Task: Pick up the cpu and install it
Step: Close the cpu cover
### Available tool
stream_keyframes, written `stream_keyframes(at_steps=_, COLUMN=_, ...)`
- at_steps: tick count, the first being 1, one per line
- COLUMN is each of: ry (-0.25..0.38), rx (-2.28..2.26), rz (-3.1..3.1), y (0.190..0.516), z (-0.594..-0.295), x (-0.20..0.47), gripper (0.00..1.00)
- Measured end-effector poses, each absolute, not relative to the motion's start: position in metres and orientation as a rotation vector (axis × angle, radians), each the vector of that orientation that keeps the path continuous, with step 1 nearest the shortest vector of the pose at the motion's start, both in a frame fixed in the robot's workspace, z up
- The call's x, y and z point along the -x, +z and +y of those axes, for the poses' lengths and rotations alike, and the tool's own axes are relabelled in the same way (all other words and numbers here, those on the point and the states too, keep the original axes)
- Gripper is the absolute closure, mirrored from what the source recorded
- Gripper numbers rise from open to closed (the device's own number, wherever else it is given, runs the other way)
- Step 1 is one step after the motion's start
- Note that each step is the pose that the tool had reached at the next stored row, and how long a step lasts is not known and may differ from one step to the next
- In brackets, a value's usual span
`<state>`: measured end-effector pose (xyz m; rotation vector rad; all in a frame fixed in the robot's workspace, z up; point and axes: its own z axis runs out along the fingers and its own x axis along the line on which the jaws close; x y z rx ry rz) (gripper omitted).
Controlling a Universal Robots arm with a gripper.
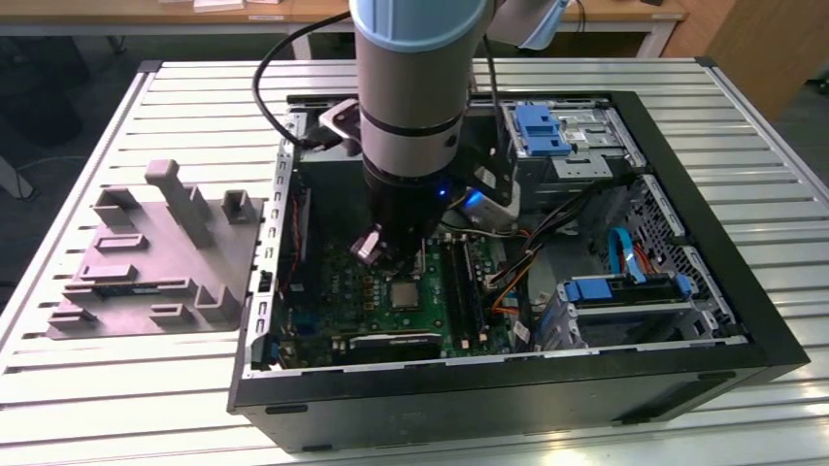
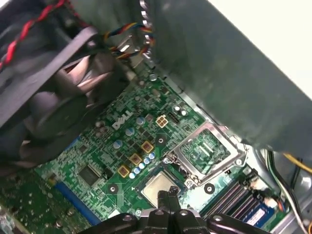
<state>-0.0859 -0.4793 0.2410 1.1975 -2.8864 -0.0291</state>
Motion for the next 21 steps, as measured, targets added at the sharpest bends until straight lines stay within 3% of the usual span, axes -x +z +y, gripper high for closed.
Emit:
stream_keyframes(at_steps=11, ry=-0.032, rx=-1.463, rz=-2.762, y=0.2396, z=-0.4793, x=0.0856, gripper=0.89)
stream_keyframes(at_steps=21, ry=-0.277, rx=-1.525, rz=-2.807, y=0.2396, z=-0.4793, x=0.0760, gripper=0.89)
